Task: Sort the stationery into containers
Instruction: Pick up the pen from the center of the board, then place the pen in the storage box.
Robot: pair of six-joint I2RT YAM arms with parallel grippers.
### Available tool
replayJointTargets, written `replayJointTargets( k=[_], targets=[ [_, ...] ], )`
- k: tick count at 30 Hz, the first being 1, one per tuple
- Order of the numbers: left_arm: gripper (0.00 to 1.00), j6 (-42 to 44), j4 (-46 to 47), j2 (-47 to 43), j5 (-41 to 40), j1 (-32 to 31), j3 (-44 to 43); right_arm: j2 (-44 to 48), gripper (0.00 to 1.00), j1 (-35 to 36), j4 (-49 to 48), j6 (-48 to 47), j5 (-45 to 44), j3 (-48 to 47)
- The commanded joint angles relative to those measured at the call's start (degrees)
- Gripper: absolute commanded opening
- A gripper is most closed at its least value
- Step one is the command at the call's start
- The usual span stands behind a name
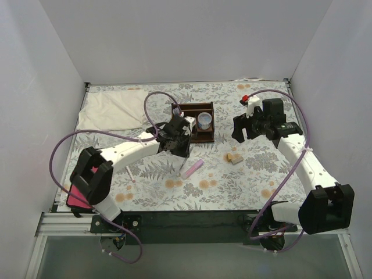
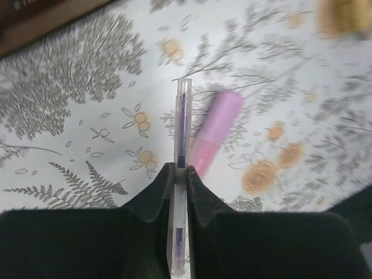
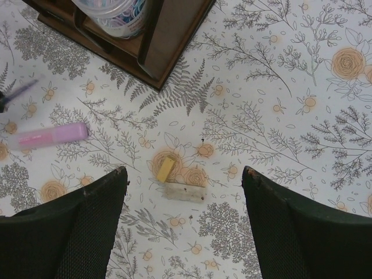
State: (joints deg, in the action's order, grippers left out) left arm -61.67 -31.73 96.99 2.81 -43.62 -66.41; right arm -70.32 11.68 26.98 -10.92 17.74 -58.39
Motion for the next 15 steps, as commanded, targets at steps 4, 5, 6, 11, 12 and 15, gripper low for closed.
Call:
replayJointTargets(
  k=[4, 5, 6, 11, 12, 15],
  targets=[
    [0.0, 15.4, 12.7, -16.5, 1.7, 0.1, -3.4, -3.4, 0.84, -0.2, -0.8, -2.5, -1.8, -4.2],
    [0.0, 18.9, 15.8, -18.0, -0.3, 0.2, -2.9, -3.6, 0.84, -0.2, -0.7, -2.9, -2.0, -4.3],
    [0.0, 20.6, 19.4, -18.7, -1.5, 0.2, -2.2, -3.8, 0.84, -0.2, -0.9, -3.1, -2.4, -4.4],
    [0.0, 30.0, 50.7, -18.7, -8.7, 0.8, 8.4, -5.0, 0.84, -0.2, -1.5, -3.1, -3.2, -5.9],
    [0.0, 32.6, 55.2, -16.7, -9.6, 0.9, 9.4, -5.0, 0.84, -0.3, -1.6, -3.0, -3.6, -6.1],
    [0.0, 36.6, 70.4, -10.5, -12.8, 1.5, 11.0, -5.3, 0.84, -0.3, -1.4, -3.7, -4.7, -7.2]
  ],
)
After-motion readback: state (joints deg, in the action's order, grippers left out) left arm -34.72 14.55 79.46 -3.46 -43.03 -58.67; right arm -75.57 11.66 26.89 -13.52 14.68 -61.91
